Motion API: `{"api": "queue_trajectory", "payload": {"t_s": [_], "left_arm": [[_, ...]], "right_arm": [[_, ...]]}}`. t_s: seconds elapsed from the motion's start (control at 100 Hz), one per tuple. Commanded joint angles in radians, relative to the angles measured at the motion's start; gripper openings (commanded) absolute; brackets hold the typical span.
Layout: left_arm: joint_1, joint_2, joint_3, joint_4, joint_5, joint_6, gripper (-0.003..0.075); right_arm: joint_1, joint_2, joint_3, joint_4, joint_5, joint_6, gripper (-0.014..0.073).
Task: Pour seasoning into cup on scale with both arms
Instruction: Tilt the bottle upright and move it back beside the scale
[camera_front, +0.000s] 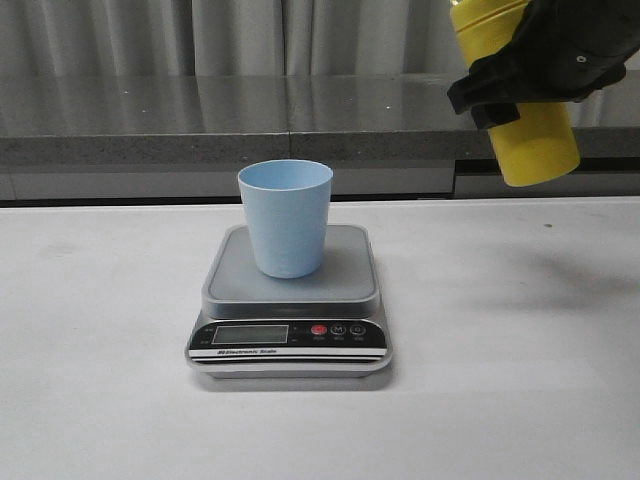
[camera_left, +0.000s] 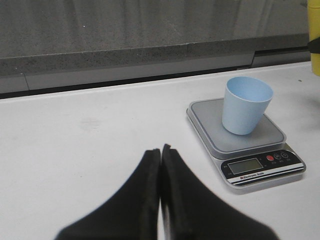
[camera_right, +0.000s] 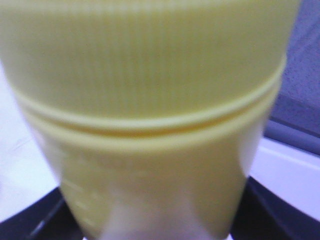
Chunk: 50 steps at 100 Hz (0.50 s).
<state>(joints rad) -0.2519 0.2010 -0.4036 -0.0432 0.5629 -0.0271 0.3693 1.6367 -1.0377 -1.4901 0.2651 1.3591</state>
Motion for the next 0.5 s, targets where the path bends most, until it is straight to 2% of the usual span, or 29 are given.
{"api": "queue_trajectory", "payload": {"t_s": [0.0,0.11,0.26,0.36,0.49], "left_arm": [[-0.001,0.008,-0.025,-0.011,-0.075,-0.009,-0.002],[-0.001,0.008,-0.025,-0.011,-0.075,-0.009,-0.002],[-0.001,0.008,-0.025,-0.011,-0.075,-0.009,-0.002],[-0.001,0.008,-0.025,-0.011,-0.075,-0.009,-0.002],[-0.001,0.008,-0.025,-0.011,-0.075,-0.009,-0.002]], "right_arm": [[-0.018,-0.061,-0.018,-0.036,-0.026,0.004,0.0223],[-0.064,-0.062,-0.003,0.09,-0.058,-0.001,0.0223],[-0.12,-0.093,0.036,0.18,-0.144,-0.052,0.0223],[-0.143,-0.119,0.066,0.282,-0.207,-0.241,0.0223],[-0.167,-0.148,0.11,0.516,-0.299,-0.519,0.0224]]}}
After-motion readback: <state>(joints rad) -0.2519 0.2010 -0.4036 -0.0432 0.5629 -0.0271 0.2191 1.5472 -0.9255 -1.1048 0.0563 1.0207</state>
